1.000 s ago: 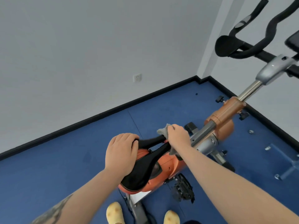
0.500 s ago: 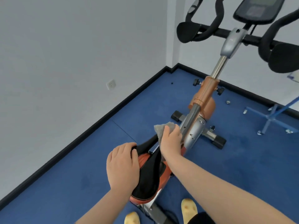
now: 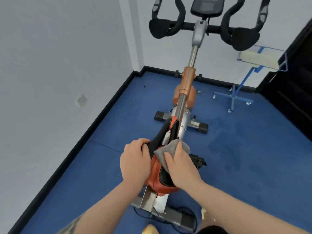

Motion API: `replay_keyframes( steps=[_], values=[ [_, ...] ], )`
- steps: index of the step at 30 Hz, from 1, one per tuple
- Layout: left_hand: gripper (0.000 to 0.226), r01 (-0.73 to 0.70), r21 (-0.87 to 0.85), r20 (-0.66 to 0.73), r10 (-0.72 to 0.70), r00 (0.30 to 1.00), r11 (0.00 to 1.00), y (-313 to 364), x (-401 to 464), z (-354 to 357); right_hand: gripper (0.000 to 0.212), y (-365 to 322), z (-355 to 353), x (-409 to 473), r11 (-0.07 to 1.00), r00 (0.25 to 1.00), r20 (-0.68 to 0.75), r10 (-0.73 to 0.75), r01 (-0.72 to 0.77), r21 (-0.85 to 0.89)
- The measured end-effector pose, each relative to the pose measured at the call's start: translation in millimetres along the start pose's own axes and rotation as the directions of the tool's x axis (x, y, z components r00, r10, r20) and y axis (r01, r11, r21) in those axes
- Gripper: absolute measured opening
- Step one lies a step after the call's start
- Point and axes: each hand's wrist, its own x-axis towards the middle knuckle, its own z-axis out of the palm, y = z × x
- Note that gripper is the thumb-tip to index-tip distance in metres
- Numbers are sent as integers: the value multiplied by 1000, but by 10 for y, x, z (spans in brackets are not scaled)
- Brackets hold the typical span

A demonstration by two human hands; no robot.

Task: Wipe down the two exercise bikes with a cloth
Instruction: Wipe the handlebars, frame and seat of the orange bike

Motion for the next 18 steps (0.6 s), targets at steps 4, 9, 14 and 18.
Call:
replay_keyframes(
  steps=[4,9,14,18],
  values=[
    [27,9,90,144,-22,989,996,2,51,-8,59,-268,-58,106,998,989,-130,65,-67,-16],
    [26,2,72,94,-9,996,997,-27,54,10,71,-66,279,-532,920,976,-164,-144,71,-386],
    [30,21,-45,18,-20,1000,999,-38,-1,33,66,-260,160,-140,987,957,-291,3,-48,-151],
    [34,14,-79,-10,-14,1000,997,-43,-22,43,69,-171,375,-473,940,951,-293,-100,-6,-341]
  ],
)
